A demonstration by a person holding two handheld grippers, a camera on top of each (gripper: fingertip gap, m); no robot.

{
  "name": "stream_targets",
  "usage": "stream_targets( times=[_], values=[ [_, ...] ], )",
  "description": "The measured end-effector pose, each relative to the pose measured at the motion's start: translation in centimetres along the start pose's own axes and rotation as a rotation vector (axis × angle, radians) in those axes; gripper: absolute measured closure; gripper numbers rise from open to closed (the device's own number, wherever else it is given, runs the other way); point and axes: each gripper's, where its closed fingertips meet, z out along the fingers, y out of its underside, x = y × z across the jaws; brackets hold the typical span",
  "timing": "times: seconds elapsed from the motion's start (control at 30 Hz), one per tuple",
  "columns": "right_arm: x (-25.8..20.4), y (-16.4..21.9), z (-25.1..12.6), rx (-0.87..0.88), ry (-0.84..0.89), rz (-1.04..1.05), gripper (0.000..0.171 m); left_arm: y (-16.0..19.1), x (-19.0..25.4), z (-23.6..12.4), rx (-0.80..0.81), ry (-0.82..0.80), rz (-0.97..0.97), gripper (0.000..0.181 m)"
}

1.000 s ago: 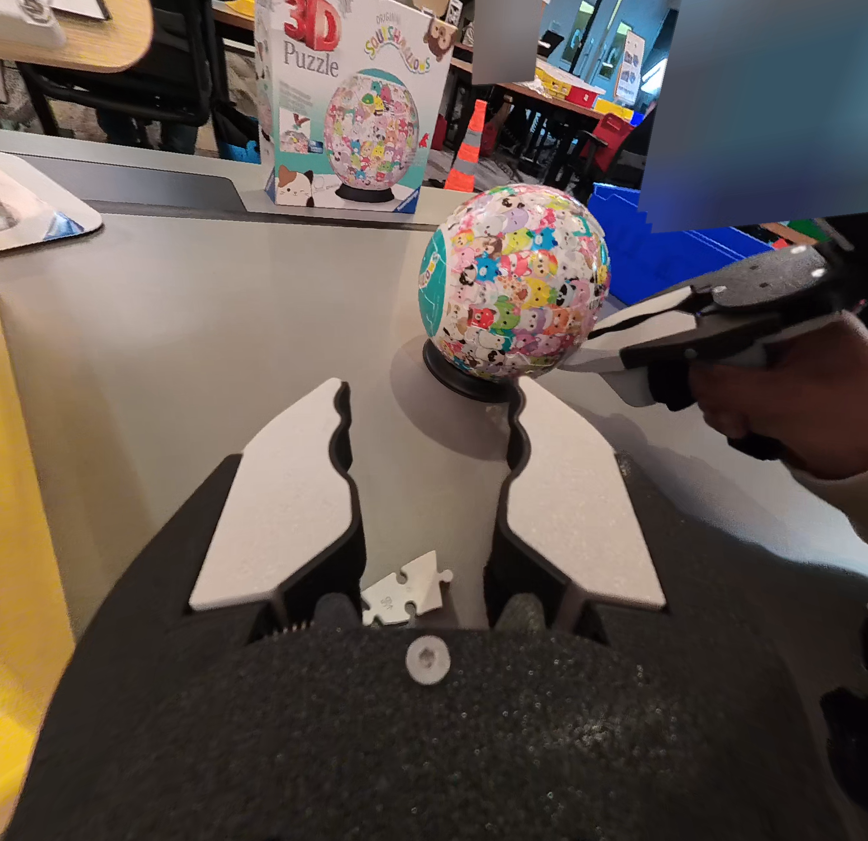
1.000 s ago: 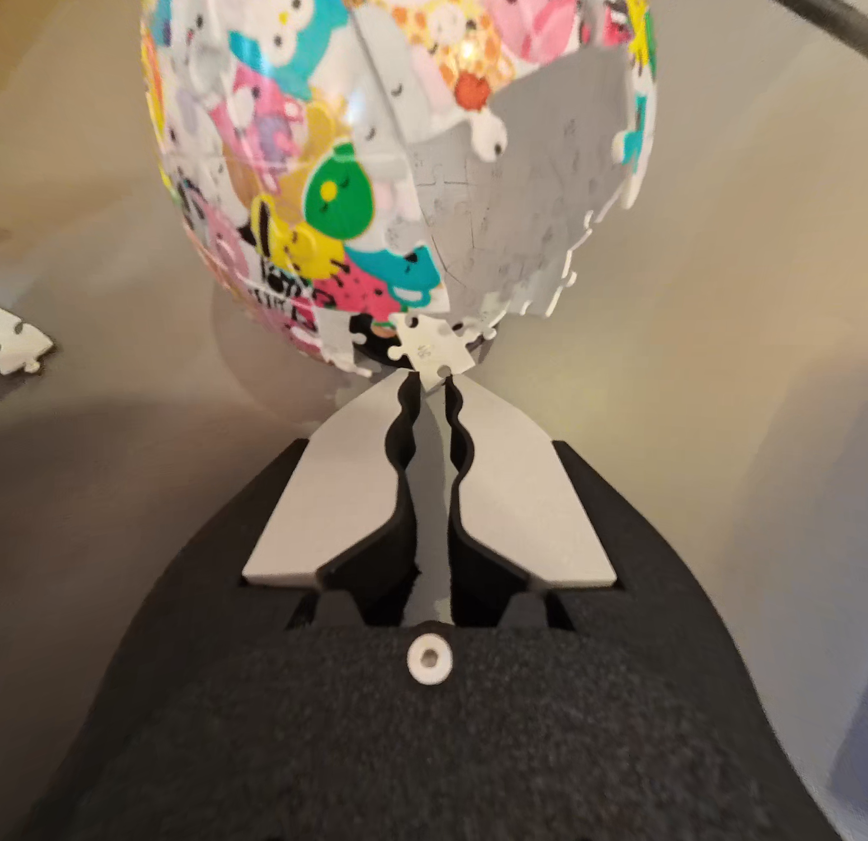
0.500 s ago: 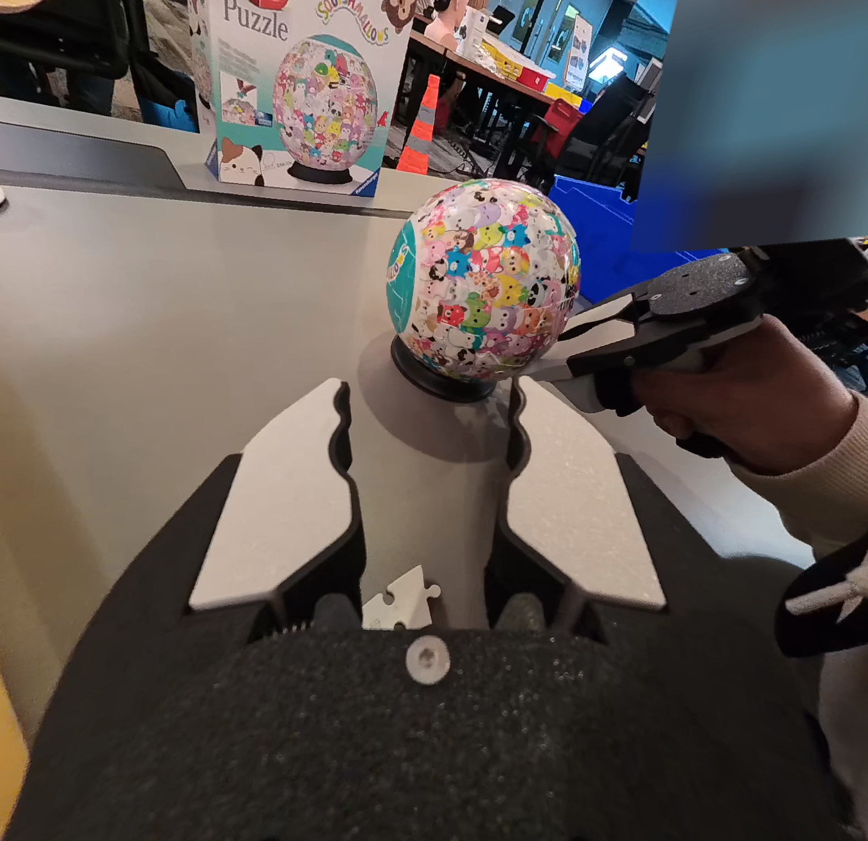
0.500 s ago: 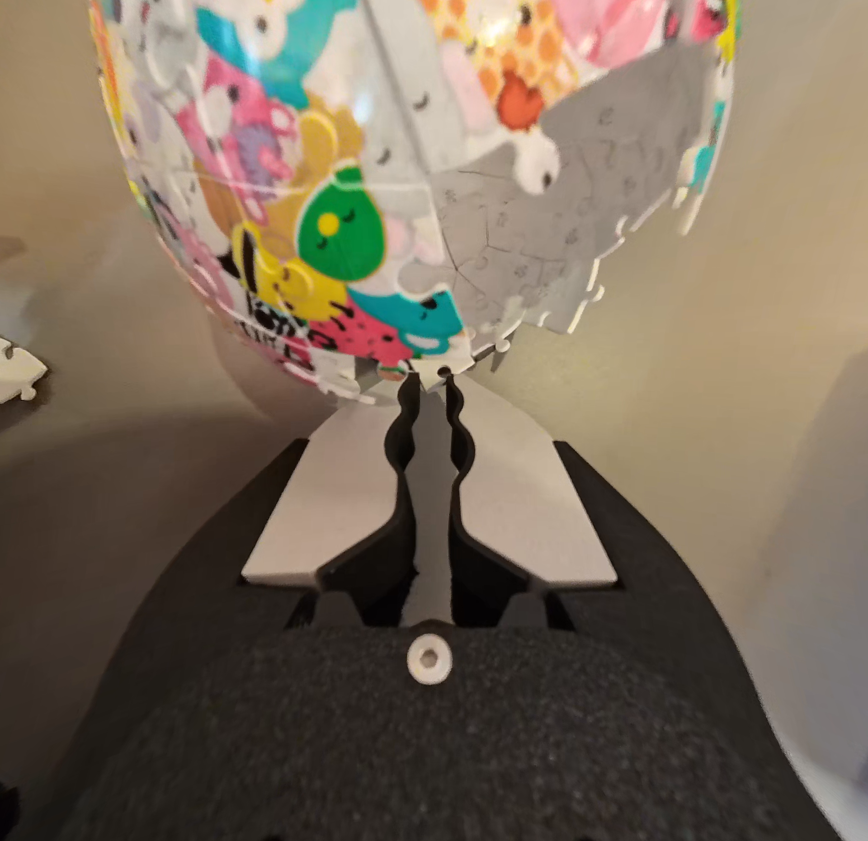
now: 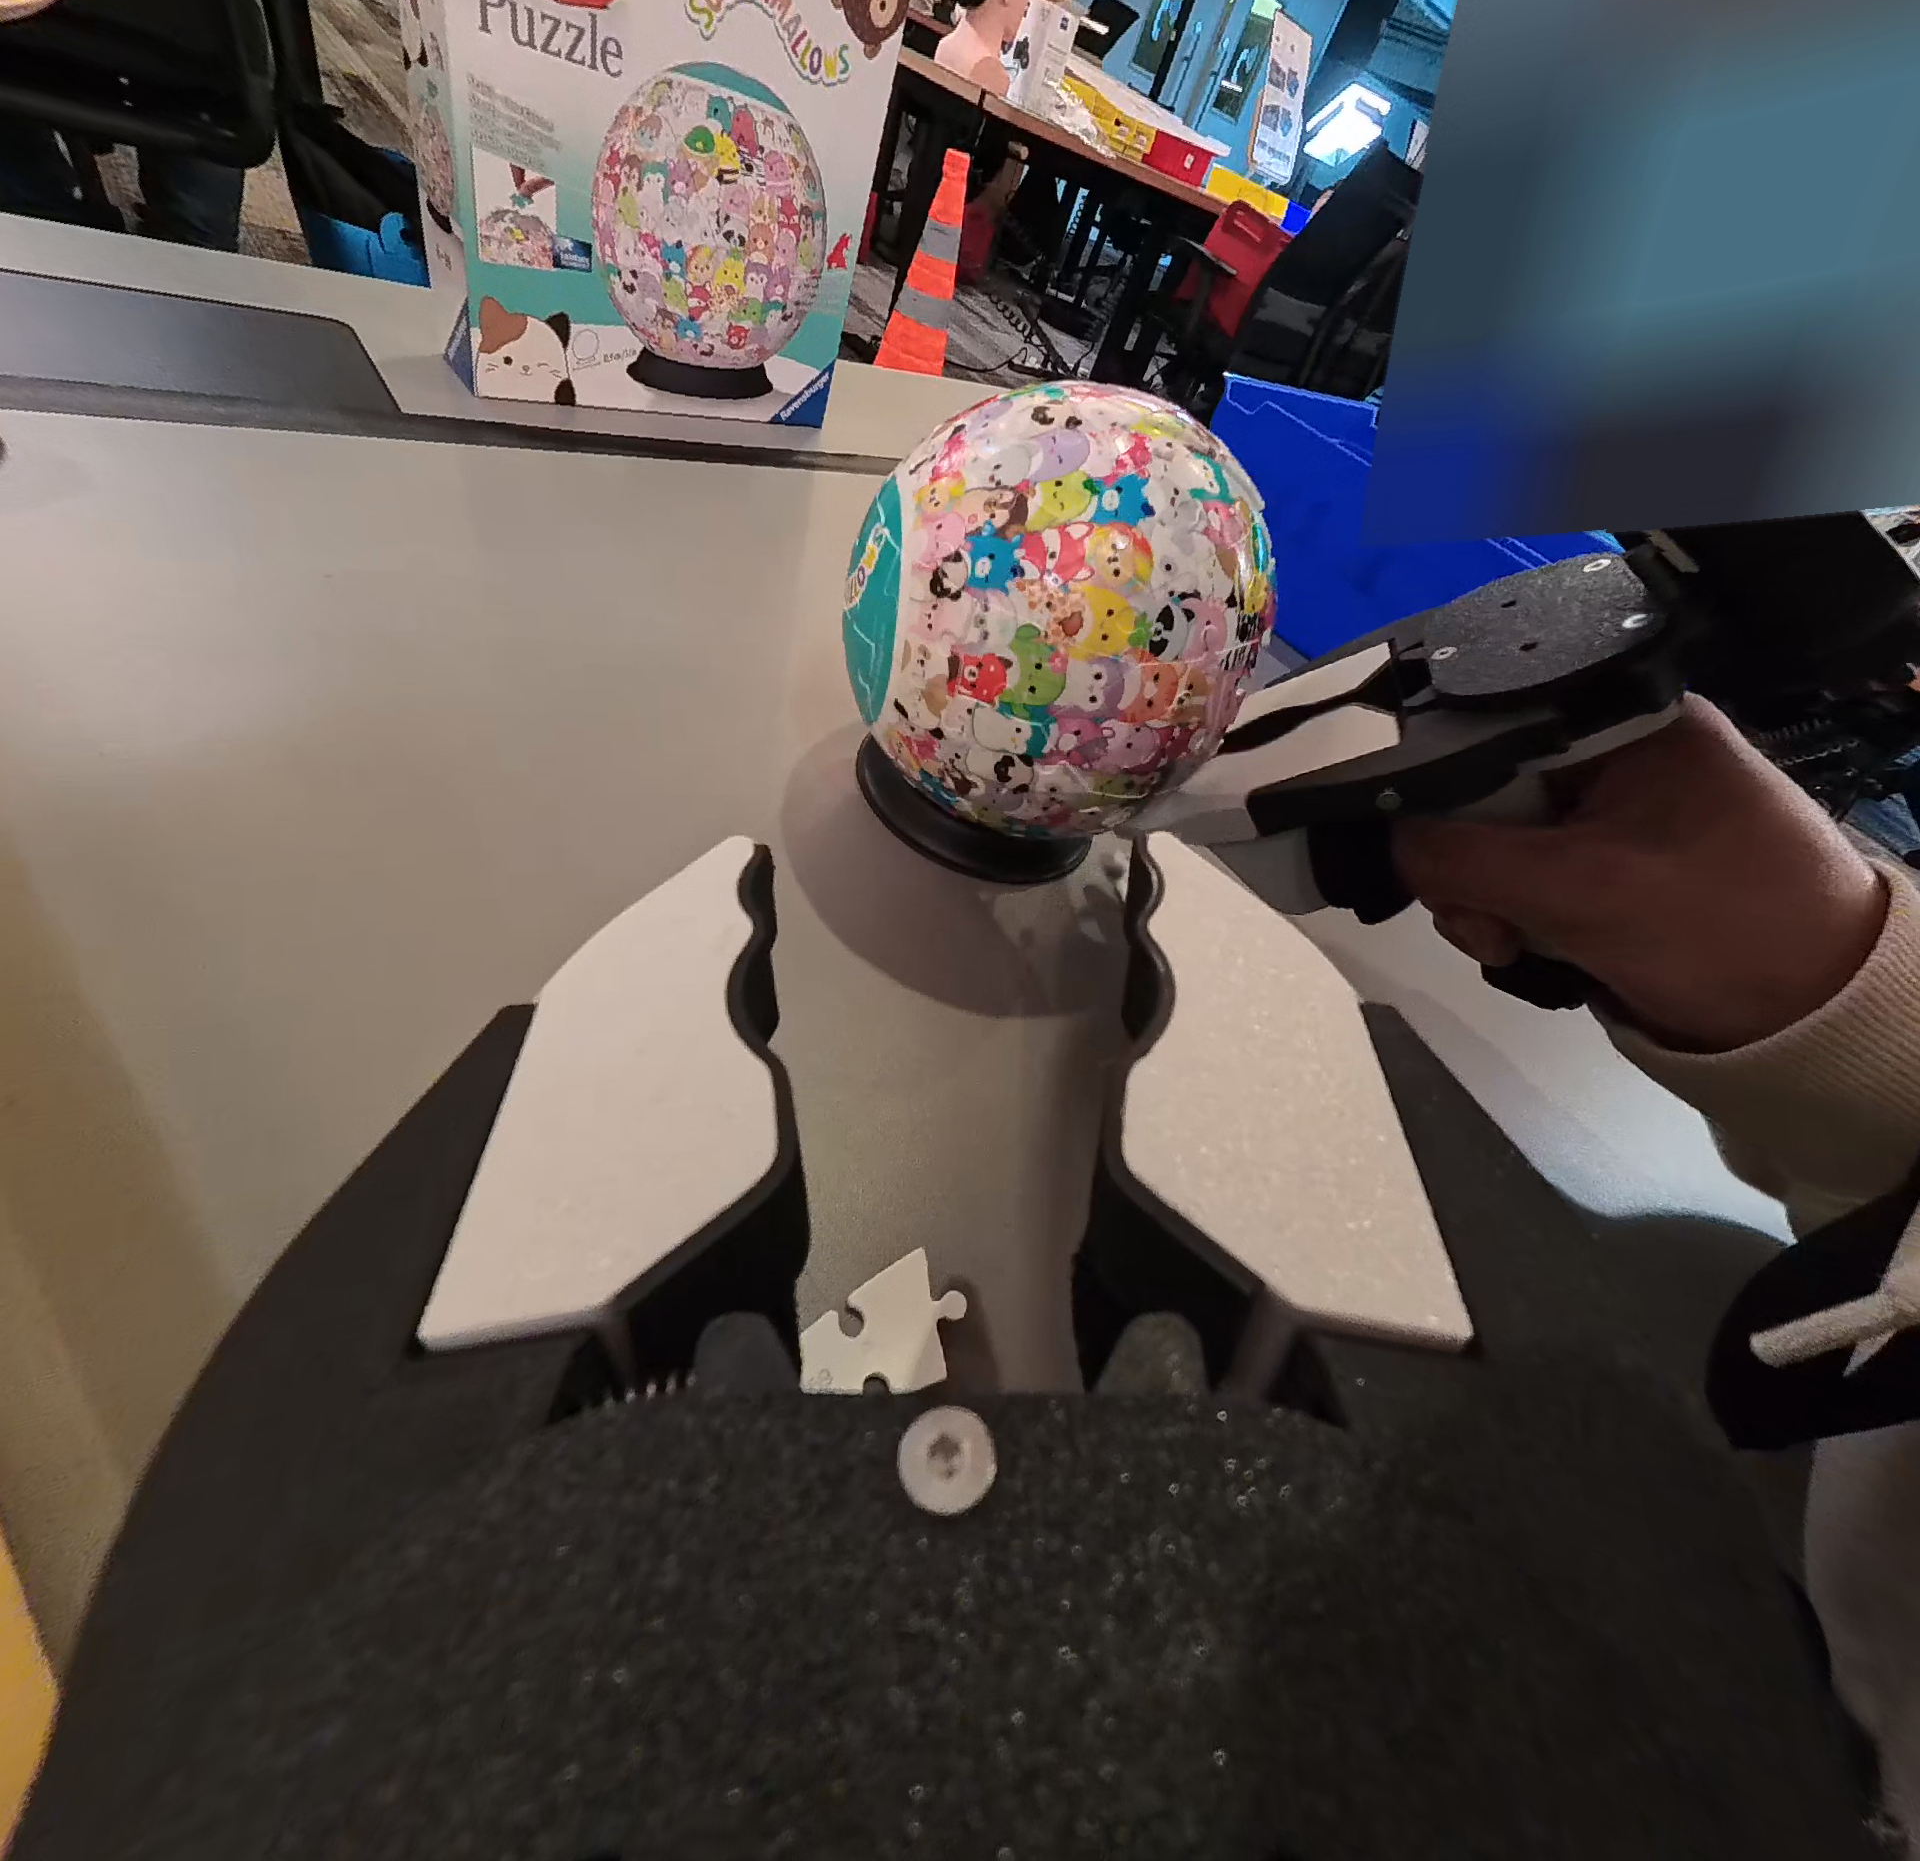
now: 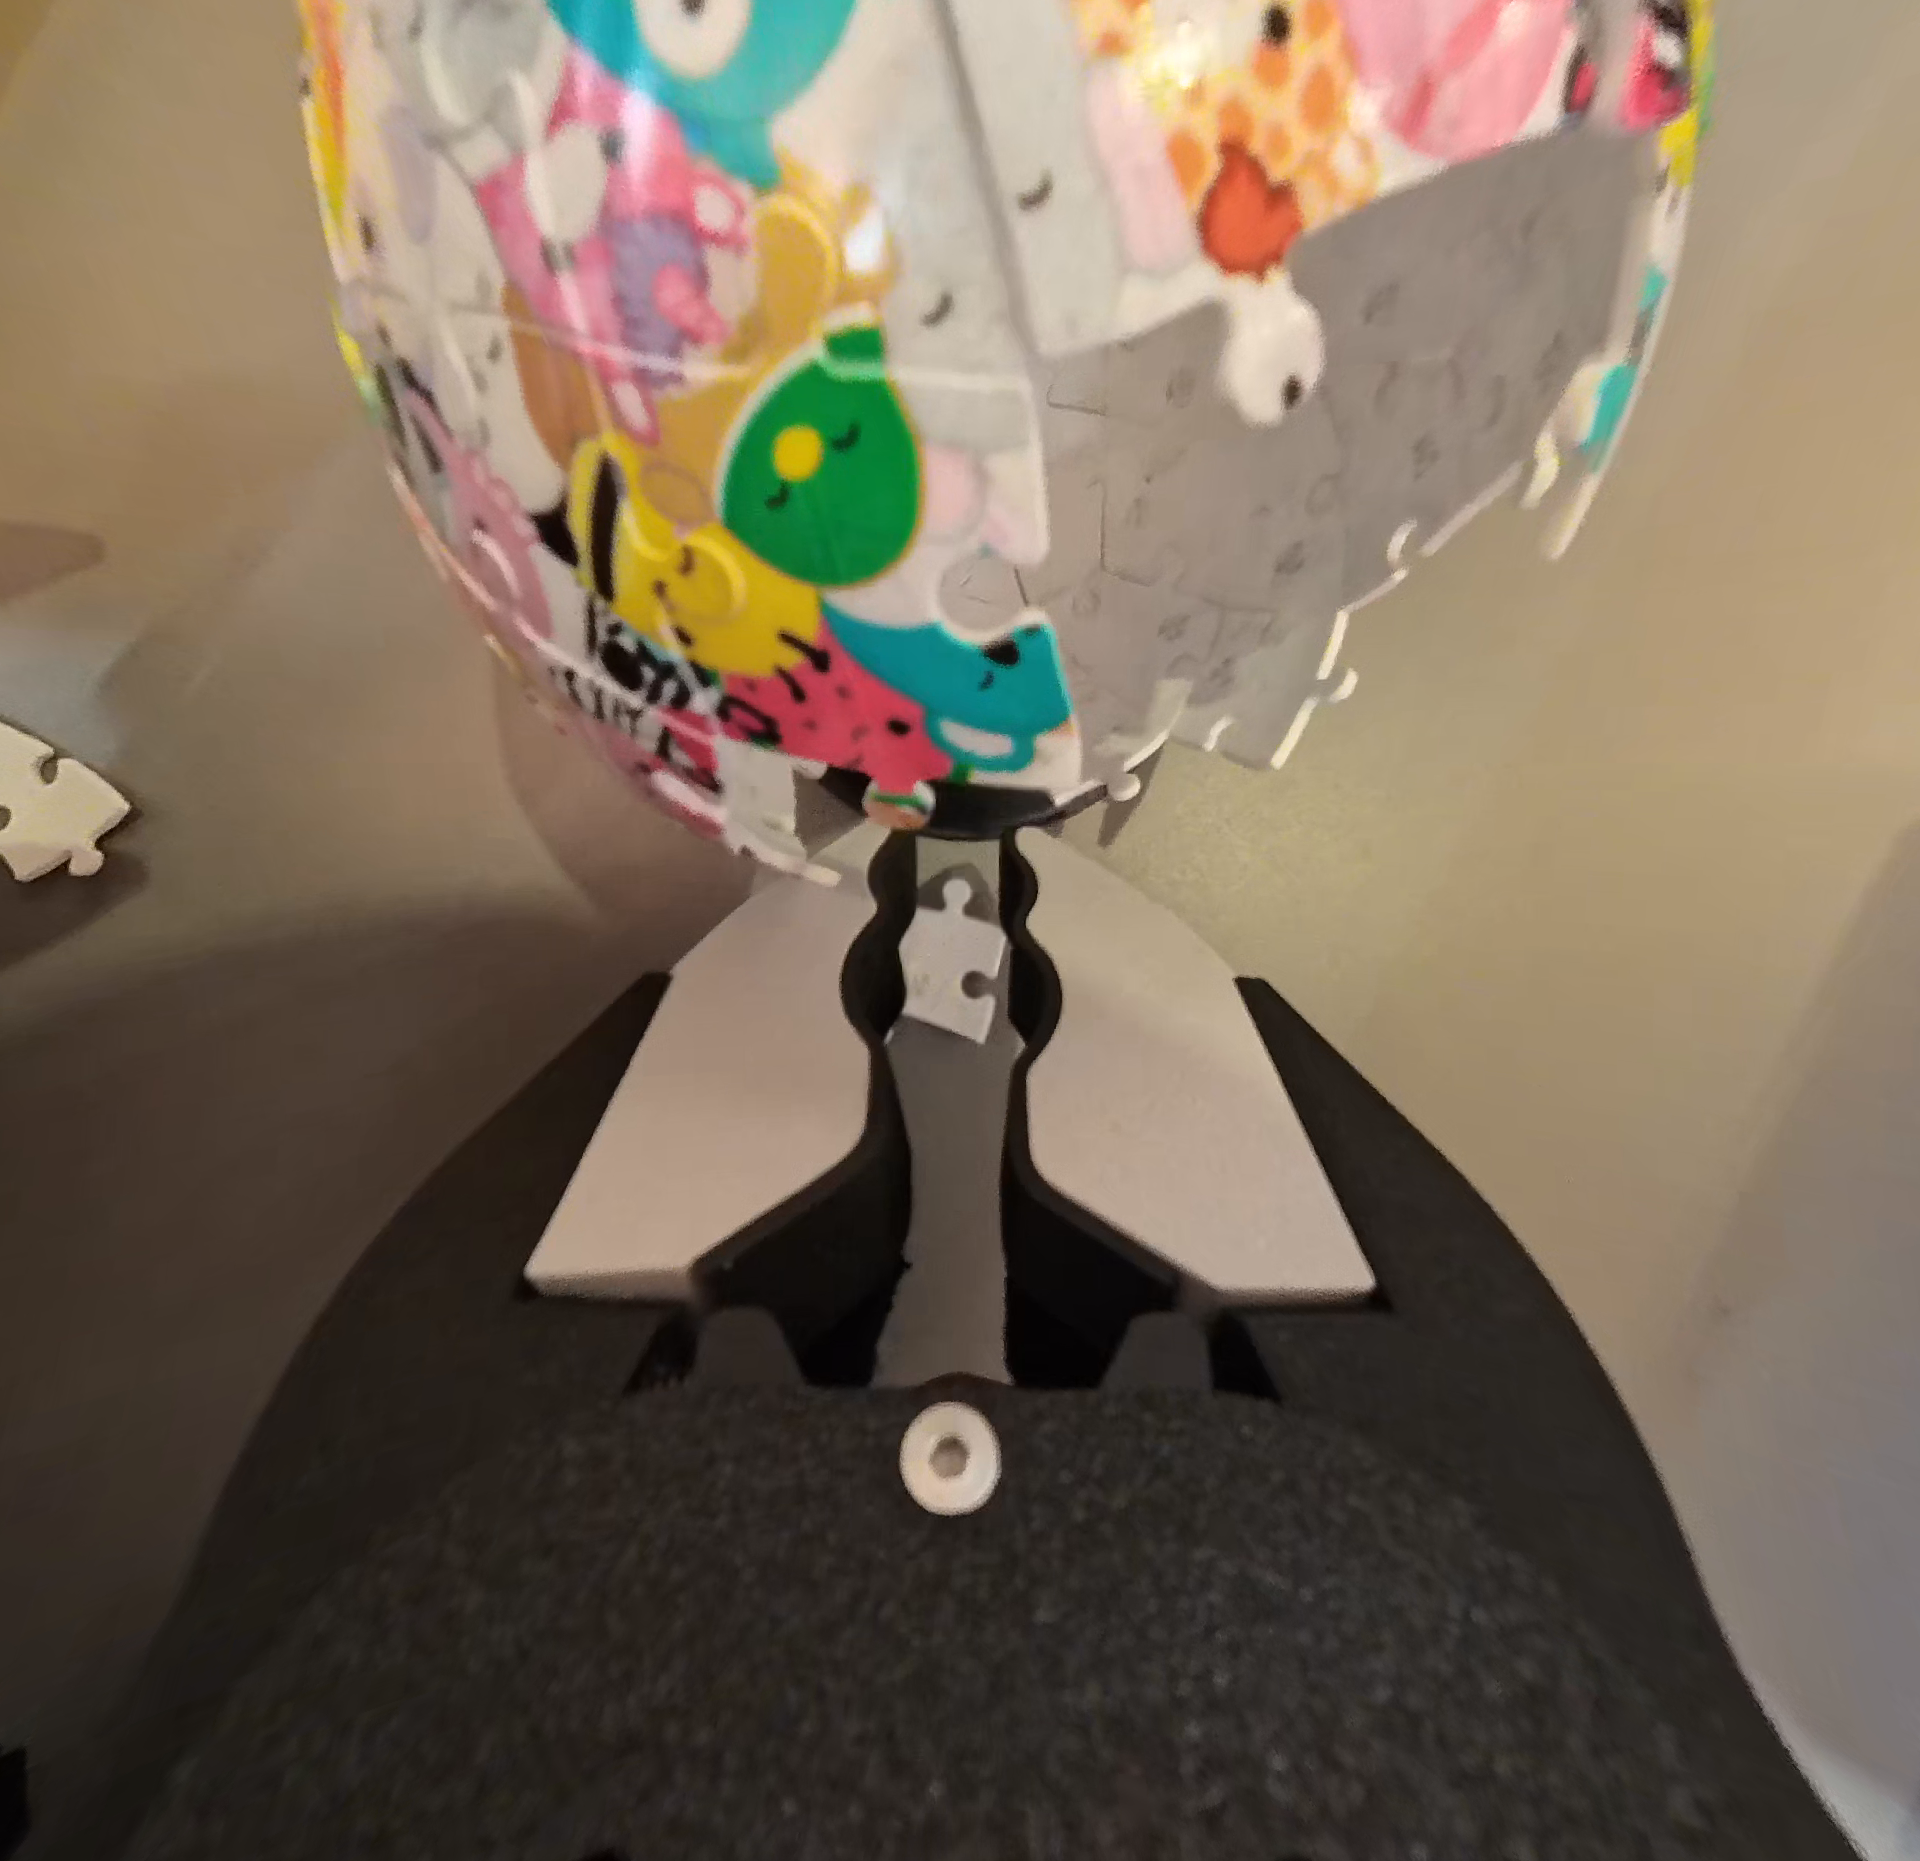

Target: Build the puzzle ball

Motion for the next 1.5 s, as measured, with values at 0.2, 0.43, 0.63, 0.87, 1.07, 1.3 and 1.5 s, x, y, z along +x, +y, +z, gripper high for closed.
stream_targets(
  times=[0.2,0.43,0.63,0.87,1.07,1.3,1.5],
  values=[
    [2.7,2.3,-3.3,0.130,-0.012,-0.266,0.140,-0.1,0.1,-0.1,-0.005,-0.004,0.013,0.117],
    [2.1,4.4,-2.0,0.320,-0.149,-0.831,0.157,-1.1,1.5,1.0,-0.018,-0.014,0.125,0.120],
    [4.8,-0.3,-3.7,0.354,-0.273,-0.690,0.145,-2.1,2.1,3.1,-0.211,0.012,0.168,0.106],
    [6.9,-5.1,-5.0,0.154,-0.550,-0.355,0.120,-1.0,2.9,6.4,-0.464,0.078,0.078,0.077],
    [6.8,-3.2,-2.0,-0.134,-0.586,-0.495,0.101,1.6,2.7,7.4,-0.562,-0.003,0.008,0.066],
    [4.9,-4.2,0.8,-0.151,-0.673,-0.479,0.097,1.2,2.5,8.0,-0.580,0.017,-0.118,0.060],
    [3.8,-4.5,1.6,-0.103,-0.691,-0.474,0.102,2.1,3.0,9.4,-0.616,0.055,-0.196,0.065]
  ],
)
